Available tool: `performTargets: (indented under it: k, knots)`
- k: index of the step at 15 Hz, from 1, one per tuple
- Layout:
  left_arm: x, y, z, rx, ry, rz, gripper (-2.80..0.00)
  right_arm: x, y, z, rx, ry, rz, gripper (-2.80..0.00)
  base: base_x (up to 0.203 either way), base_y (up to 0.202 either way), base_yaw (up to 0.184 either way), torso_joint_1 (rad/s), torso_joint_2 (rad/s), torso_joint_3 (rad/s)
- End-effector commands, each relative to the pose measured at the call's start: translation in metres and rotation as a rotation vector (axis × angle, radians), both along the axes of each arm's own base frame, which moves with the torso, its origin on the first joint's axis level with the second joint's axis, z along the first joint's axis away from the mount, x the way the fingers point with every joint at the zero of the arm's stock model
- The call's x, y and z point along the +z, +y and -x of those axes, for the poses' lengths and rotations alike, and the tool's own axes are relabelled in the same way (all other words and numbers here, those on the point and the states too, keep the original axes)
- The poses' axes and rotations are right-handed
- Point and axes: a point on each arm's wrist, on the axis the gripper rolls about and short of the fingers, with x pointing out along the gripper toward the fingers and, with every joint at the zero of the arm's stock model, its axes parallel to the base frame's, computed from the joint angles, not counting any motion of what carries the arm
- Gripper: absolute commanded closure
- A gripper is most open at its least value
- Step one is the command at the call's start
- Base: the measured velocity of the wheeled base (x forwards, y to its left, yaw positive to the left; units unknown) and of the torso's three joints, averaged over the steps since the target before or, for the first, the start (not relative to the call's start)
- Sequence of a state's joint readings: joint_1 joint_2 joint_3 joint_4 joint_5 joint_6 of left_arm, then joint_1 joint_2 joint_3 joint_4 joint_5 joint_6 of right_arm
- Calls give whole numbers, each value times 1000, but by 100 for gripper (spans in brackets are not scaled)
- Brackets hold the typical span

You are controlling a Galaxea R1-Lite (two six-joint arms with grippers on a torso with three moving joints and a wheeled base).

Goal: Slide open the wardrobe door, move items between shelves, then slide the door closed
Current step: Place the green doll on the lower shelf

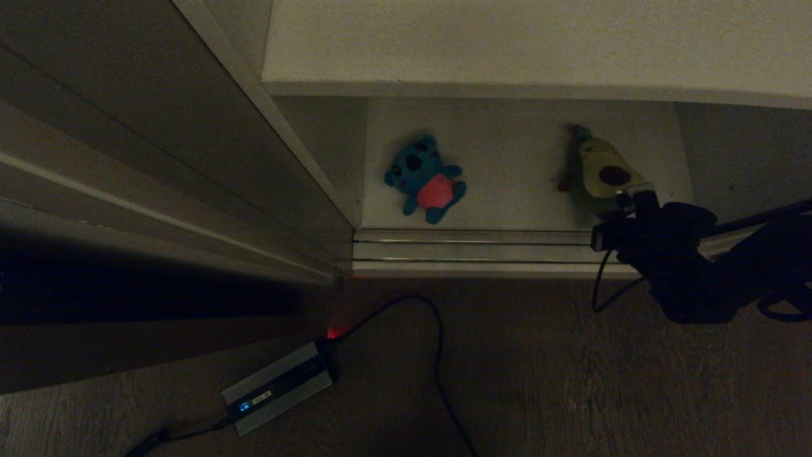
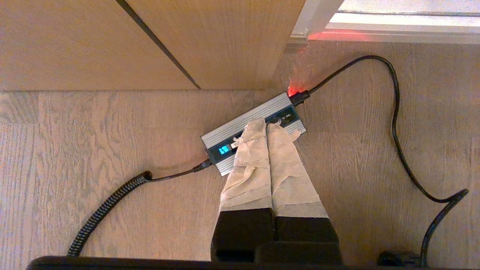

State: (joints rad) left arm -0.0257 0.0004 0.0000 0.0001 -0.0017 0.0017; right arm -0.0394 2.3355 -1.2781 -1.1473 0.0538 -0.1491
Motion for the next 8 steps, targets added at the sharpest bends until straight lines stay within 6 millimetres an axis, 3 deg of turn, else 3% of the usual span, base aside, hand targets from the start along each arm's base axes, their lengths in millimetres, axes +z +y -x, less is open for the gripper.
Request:
performTargets:
  k: [1,6,8]
  knots:
    - [0,0,0,0,-4,0,0,1,1,1,4,-4,3,-280,0,0,0,0,0,0]
    - [0,0,0,0,-3,0,0,7,0,3,2,-15,12,-280,0,0,0,0,0,0]
    - [0,0,0,0,-3,0,0,10,0,16,5,12,11,-280,0,0,0,0,0,0]
